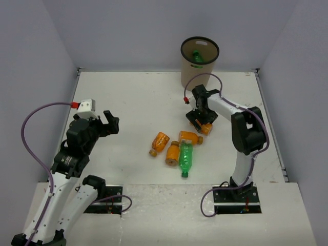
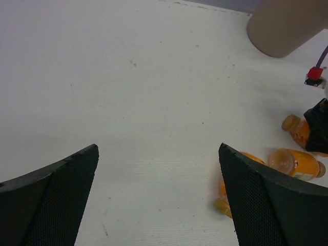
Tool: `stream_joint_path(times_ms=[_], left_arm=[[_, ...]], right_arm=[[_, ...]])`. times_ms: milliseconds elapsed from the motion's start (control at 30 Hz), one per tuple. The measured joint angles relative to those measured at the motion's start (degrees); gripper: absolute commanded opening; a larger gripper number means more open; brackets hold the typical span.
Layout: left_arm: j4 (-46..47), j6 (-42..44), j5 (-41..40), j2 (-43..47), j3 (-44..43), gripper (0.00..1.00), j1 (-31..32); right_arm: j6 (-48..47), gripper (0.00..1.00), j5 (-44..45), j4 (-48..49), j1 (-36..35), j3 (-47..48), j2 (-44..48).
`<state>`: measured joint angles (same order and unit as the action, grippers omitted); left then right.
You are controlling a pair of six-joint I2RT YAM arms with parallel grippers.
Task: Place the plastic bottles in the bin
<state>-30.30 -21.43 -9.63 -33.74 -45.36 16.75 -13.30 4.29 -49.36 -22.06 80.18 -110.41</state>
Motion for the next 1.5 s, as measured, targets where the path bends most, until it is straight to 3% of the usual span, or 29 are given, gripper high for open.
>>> stream_joint_path(times_ms=[67, 200, 333, 500, 667, 867, 1000, 1067, 1133, 1233, 1300, 1333, 1500], left_arm=[[0.0, 0.0, 0.0, 0.0, 0.0, 1.00, 0.2], [0.0, 0.0, 0.0, 0.0, 0.0, 1.00, 0.2], [0.0, 0.0, 0.0, 0.0, 0.0, 1.00, 0.2], [0.0, 0.0, 0.0, 0.0, 0.0, 1.00, 0.2], [0.0, 0.0, 0.0, -0.2, 0.0, 1.00, 0.2], [0.0, 0.0, 0.0, -0.5, 0.0, 1.00, 0.2], [0.0, 0.0, -0.2, -0.5, 0.0, 1.00, 0.2], [0.0, 0.0, -0.3, -0.5, 0.0, 1.00, 0.2], [0.0, 0.0, -0.3, -0.5, 0.0, 1.00, 0.2], [0.0, 0.0, -0.3, -0.5, 0.0, 1.00, 0.2], [0.0, 0.0, -0.3, -0.5, 0.0, 1.00, 0.2], [0.0, 0.0, -0.3, -0.5, 0.0, 1.00, 0.2], [0.1, 0.1, 0.1, -1.6, 0.0, 1.00, 0.2]], right_arm=[[0.0, 0.79, -0.7, -0.3, 0.5, 0.5, -1.2], [0.0, 0.44, -0.7, -0.8, 0.4, 1.2, -2.7], [1.0, 0.26, 0.6, 0.0, 0.9, 1.7, -2.7], [2.8, 0.21, 3.3, 0.6, 1.5, 1.7, 0.6], [5.0, 0.21, 3.4, 2.7, 2.4, 4.0, 11.9], [9.9, 0.23, 0.9, 11.8, 7.1, 20.5, 17.2], [10.7, 0.22, 0.7, 15.0, 8.0, 37.6, 10.4], [10.6, 0.24, 0.7, 16.9, 8.0, 46.0, 4.5], [10.2, 0.31, 0.9, 19.0, 8.0, 52.1, -1.5], [9.6, 0.65, 2.5, 20.4, 8.1, 55.1, -9.1], [9.7, 0.93, 4.0, 20.6, 8.2, 55.1, -13.2], [9.7, 0.99, 4.5, 20.5, 8.3, 55.1, -15.1], [9.9, 0.99, 6.7, 19.5, 8.8, 55.1, -18.3]])
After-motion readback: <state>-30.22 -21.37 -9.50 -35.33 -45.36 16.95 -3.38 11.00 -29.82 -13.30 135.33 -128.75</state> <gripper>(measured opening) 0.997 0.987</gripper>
